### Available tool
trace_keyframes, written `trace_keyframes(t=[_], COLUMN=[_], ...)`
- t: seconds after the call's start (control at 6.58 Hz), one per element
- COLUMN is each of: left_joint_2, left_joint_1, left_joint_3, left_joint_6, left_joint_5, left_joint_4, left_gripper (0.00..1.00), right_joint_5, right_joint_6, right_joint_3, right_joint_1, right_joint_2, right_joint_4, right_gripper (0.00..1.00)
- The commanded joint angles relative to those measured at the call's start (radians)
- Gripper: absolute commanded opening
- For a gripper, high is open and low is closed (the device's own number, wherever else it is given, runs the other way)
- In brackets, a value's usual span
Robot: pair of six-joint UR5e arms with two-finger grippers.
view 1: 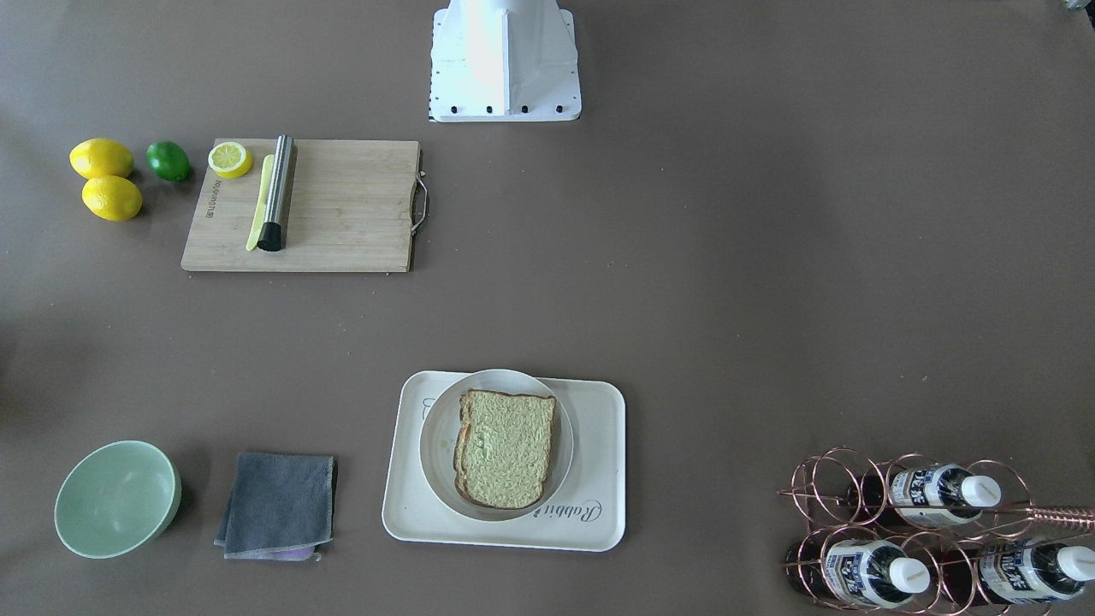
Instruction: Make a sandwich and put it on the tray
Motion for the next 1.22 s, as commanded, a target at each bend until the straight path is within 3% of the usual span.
trace_keyframes(t=[0.0,0.46,1.06], left_joint_2=[0.088,0.11,0.133], left_joint_1=[-0.031,-0.03,-0.03], left_joint_3=[0.015,0.144,0.141], left_joint_6=[0.016,0.015,0.015], left_joint_5=[0.019,0.01,0.008], left_joint_4=[-0.015,-0.128,-0.131], left_gripper=[0.98,0.98,0.98], right_joint_5=[0.019,0.019,0.019], right_joint_6=[0.01,0.008,0.007], right_joint_3=[0.001,0.001,0.003], right_joint_1=[-0.004,-0.004,-0.004], right_joint_2=[0.0,-0.008,-0.011], right_joint_4=[0.002,0.002,0.002], right_gripper=[1.0,1.0,1.0])
